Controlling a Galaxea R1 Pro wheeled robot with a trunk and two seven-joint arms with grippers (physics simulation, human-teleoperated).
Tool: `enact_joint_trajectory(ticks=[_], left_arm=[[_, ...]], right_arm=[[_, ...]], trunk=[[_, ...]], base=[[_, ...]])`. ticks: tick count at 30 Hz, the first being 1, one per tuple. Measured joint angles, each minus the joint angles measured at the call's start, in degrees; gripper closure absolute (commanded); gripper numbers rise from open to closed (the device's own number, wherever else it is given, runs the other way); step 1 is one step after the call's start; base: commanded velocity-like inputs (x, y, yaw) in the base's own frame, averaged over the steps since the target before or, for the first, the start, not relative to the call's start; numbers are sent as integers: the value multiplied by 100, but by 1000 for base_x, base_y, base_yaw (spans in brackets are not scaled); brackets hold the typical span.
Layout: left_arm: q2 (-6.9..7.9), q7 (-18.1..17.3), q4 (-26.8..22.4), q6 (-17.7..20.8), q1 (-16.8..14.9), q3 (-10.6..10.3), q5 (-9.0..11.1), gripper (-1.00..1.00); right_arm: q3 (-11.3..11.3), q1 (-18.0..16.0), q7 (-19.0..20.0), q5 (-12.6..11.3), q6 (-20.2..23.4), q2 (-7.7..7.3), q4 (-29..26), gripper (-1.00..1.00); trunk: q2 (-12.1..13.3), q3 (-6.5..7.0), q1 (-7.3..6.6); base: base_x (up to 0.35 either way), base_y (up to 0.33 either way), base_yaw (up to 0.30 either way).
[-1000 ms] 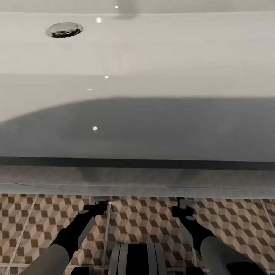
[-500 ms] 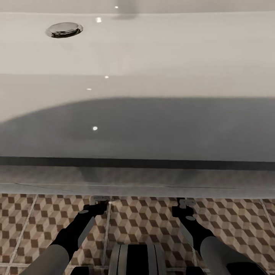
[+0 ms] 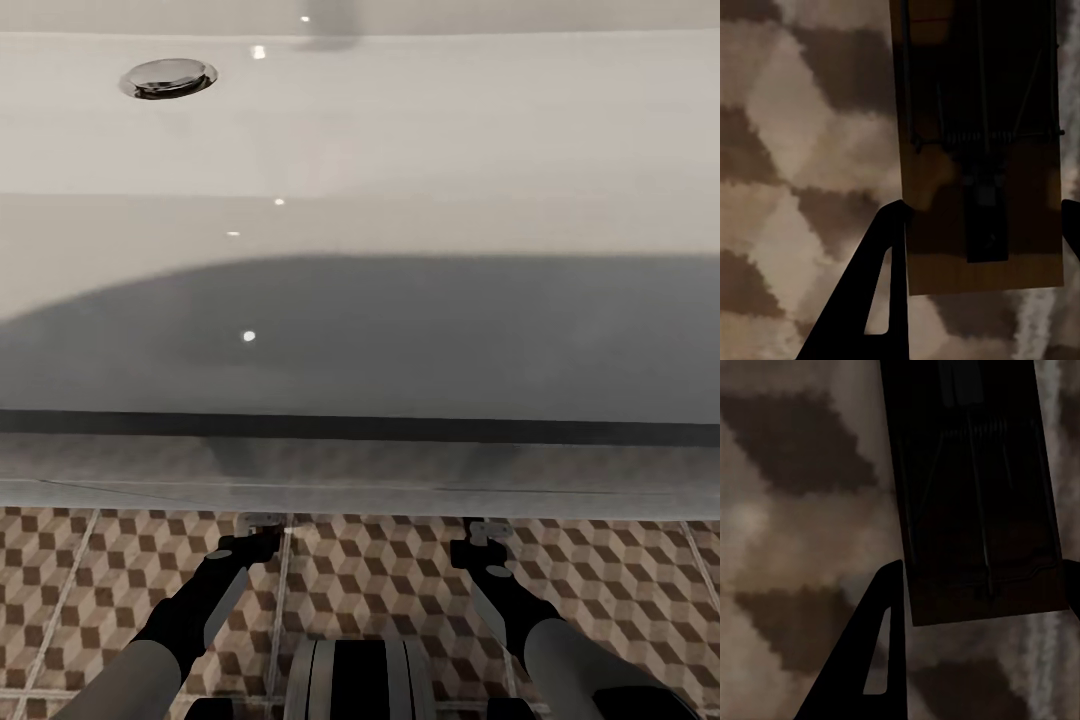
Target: Take the four mousetraps from the cabinet in the bathroom and place them on the bathroom floor. Make sure all four end up on the same floor surface, and ensure that at least two of them are either under or directly next to the same bathroom sink.
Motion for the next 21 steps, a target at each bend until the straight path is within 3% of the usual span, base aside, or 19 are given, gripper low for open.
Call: enact_joint_trajectory(ticks=[21], left_arm=[[0, 0, 0, 0, 0, -10, 4, 100]], right_arm=[[3, 0, 1, -2, 0, 0, 0, 100]], trunk=[[0, 0, 0]], base=[[46, 0, 0]])
